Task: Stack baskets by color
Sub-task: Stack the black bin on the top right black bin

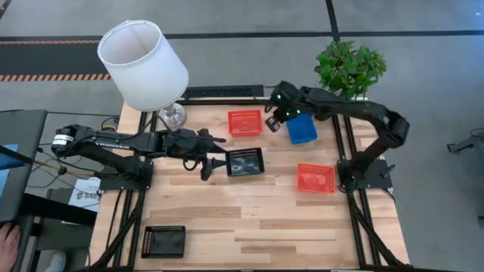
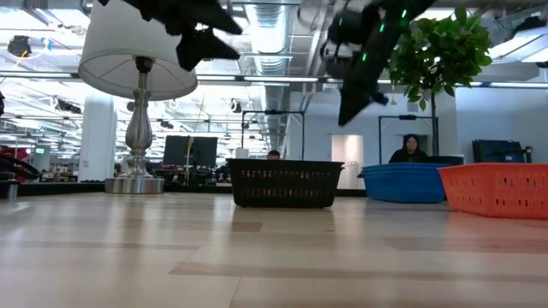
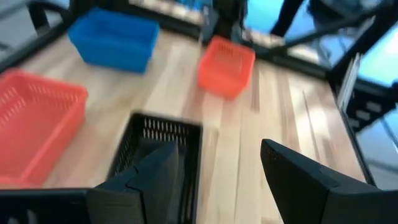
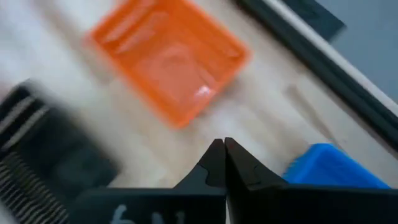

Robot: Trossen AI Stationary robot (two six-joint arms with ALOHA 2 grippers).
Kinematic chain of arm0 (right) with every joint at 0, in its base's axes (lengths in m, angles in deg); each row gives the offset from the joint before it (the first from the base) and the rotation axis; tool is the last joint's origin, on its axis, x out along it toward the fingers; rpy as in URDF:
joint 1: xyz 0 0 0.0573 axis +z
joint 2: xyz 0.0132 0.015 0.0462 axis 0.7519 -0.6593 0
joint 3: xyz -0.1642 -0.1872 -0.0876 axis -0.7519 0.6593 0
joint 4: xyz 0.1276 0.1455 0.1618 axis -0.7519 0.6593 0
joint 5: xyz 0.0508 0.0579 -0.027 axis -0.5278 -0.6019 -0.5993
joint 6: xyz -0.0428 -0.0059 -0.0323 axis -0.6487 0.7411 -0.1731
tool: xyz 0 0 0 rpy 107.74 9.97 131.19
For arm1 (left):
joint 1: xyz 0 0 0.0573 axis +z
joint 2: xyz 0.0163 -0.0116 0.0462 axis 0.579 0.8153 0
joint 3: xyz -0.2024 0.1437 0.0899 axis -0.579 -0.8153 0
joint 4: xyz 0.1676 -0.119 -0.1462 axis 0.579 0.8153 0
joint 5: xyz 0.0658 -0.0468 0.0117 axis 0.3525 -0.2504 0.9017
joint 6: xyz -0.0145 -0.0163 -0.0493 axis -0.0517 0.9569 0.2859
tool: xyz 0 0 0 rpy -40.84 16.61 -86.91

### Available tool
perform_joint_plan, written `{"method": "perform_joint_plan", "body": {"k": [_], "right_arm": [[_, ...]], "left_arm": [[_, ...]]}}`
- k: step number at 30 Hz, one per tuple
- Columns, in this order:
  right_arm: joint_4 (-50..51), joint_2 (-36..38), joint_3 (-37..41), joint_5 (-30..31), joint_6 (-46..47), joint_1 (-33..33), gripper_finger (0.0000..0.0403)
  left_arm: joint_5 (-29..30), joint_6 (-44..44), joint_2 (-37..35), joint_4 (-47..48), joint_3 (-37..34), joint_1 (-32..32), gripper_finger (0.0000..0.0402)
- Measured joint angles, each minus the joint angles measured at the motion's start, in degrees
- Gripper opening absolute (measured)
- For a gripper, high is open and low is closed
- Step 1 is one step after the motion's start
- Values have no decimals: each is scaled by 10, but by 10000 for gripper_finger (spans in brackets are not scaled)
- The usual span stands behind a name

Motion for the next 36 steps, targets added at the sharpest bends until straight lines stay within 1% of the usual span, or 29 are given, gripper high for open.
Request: {"method": "perform_joint_plan", "body": {"k": [4, 8, 11, 14, 18, 21, 25, 28, 31, 36], "right_arm": [[26, 48, 0, -2, -10, 63, 13], [15, 98, 18, -2, -22, 125, 14], [-34, 151, 75, -2, -21, 162, 6], [-88, 216, 140, -7, -10, 196, 4], [-146, 287, 203, -13, -9, 249, 14], [-141, 315, 233, -15, -8, 281, 20], [-137, 328, 256, -13, 10, 307, 21], [-137, 323, 258, -14, 35, 314, 19], [-137, 315, 258, -13, 49, 316, 17], [-139, 301, 258, -13, 48, 316, 20]], "left_arm": [[-26, -3, 0, 43, 0, 0, 217], [-38, -21, 0, 52, 0, 0, 217], [-39, -32, 0, 51, 0, 0, 217], [-48, -24, -1, 47, -10, 0, 217], [-115, -1, -1, 55, -32, -6, 217], [-160, 5, -1, 73, -49, -21, 217], [-220, -10, 0, 121, -52, -68, 217], [-237, -4, 0, 149, -52, -122, 217], [-233, 40, 1, 184, -51, -187, 217], [-173, 128, 4, 233, -51, -284, 217]]}}
